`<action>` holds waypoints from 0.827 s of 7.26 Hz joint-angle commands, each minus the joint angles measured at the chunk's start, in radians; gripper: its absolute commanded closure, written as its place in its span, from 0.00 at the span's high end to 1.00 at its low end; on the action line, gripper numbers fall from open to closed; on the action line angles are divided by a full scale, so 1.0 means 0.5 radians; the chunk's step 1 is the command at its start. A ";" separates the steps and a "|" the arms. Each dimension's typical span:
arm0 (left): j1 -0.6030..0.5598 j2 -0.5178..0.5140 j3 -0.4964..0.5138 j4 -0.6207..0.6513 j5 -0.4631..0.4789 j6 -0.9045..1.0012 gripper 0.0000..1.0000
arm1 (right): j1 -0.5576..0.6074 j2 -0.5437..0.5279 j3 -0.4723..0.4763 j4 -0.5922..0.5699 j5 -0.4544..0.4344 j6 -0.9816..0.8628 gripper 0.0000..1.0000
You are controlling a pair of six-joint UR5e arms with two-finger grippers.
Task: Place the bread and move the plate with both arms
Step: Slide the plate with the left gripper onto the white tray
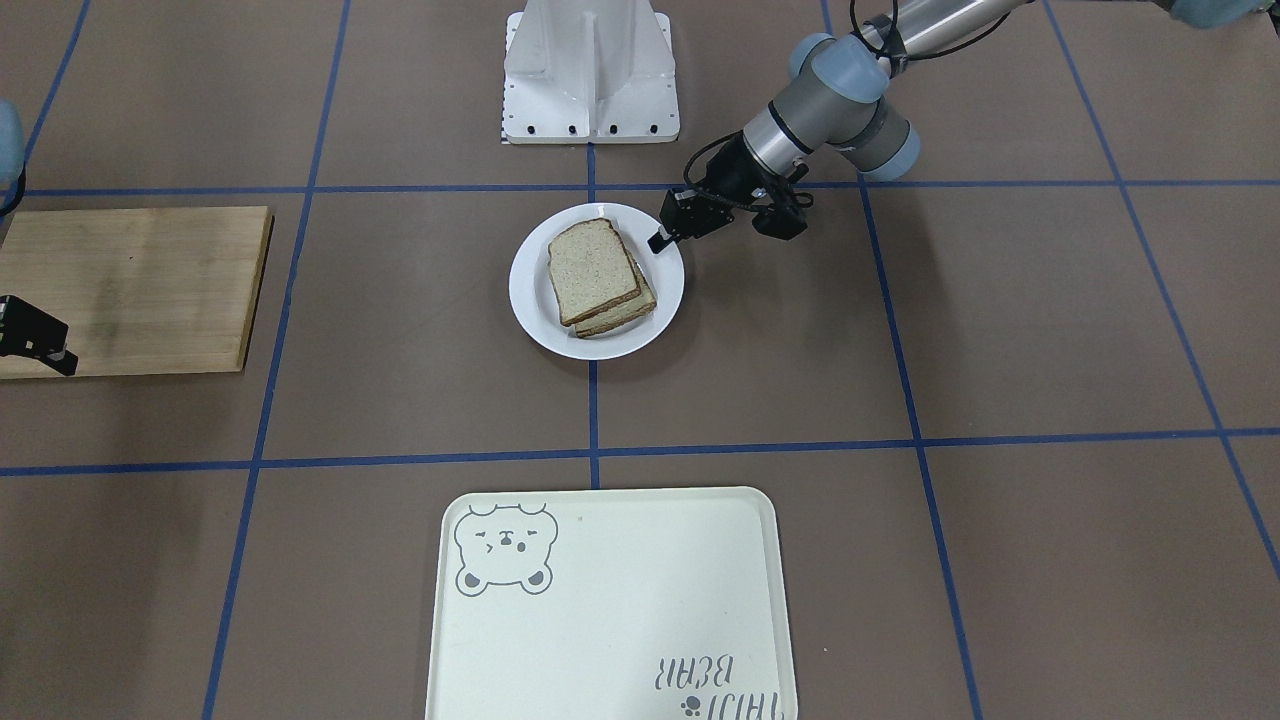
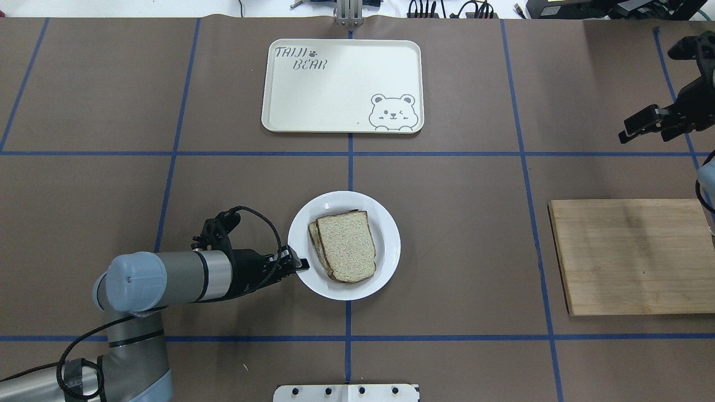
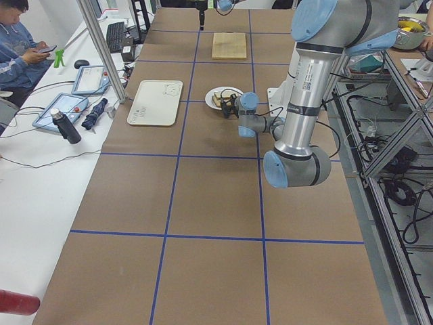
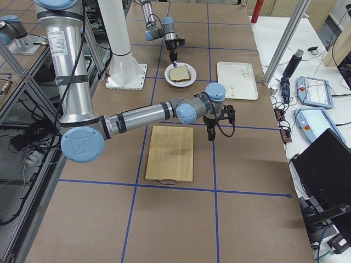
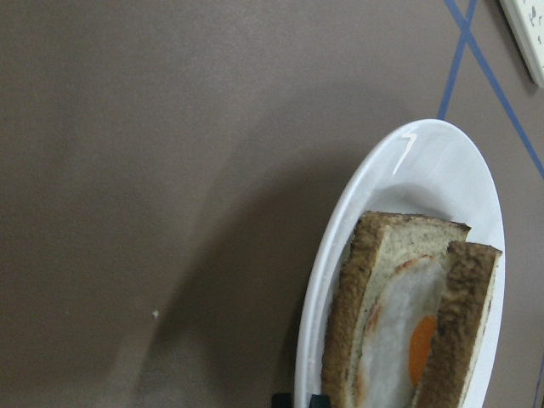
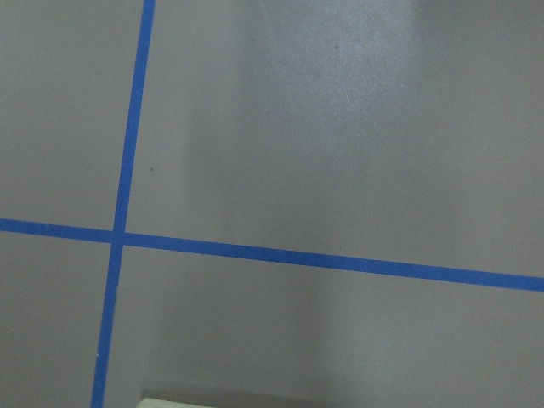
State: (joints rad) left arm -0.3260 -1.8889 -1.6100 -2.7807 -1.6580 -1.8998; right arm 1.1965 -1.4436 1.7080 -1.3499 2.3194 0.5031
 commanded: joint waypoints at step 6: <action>-0.270 -0.164 -0.011 -0.176 0.204 -0.222 0.00 | 0.000 0.009 0.005 0.003 -0.006 -0.003 1.00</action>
State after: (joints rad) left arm -0.4120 -1.9535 -1.6223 -2.8691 -1.5810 -1.9780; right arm 1.1963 -1.4411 1.7097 -1.3496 2.3175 0.5029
